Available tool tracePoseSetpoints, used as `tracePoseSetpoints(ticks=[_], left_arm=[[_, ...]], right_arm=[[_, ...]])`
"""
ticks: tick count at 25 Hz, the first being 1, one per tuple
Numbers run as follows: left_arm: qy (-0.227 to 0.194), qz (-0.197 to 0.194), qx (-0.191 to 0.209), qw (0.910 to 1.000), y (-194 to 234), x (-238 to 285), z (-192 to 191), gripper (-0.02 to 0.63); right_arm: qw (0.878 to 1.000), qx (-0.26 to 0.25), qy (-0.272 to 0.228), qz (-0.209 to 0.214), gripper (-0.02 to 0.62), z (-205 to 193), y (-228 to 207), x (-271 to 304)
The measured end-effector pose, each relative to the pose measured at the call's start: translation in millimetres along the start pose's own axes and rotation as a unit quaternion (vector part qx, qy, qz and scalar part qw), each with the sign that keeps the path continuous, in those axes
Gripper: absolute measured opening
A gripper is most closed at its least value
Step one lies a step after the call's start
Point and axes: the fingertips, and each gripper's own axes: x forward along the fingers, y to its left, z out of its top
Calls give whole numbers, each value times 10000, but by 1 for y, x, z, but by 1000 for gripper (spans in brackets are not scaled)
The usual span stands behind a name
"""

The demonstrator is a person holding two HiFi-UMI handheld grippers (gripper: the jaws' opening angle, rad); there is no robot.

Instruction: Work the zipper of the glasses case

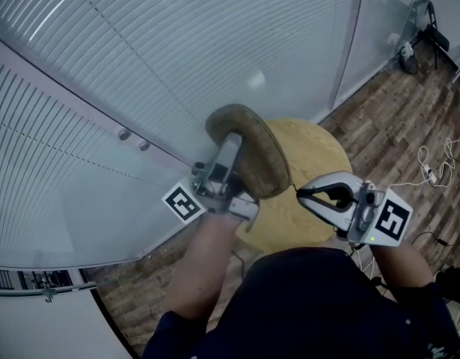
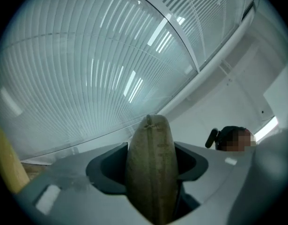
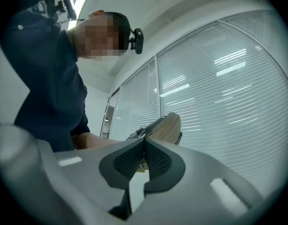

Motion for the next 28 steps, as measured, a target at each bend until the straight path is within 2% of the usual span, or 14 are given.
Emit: tracePoseSetpoints(ticks=[4, 15, 19, 23, 28], left_arm=[[-268, 266, -259, 9990, 9, -1, 2, 288], [-410, 343, -473, 9975, 11, 5, 4, 288], [-433, 370, -567, 9968, 13, 4, 3, 288], [-285, 347, -604, 9972, 9, 6, -3, 288], [-261, 540, -723, 9956, 18, -3, -9, 288]], right_arm=[[9994, -291, 180, -7, 11, -4, 9, 6], [9976, -596, 313, 169, 12, -12, 20, 25], [9970, -618, 299, 366, 12, -15, 25, 30], [9949, -651, 388, 659, 12, -27, 37, 42], [9937, -541, 513, 832, 12, -42, 42, 45]])
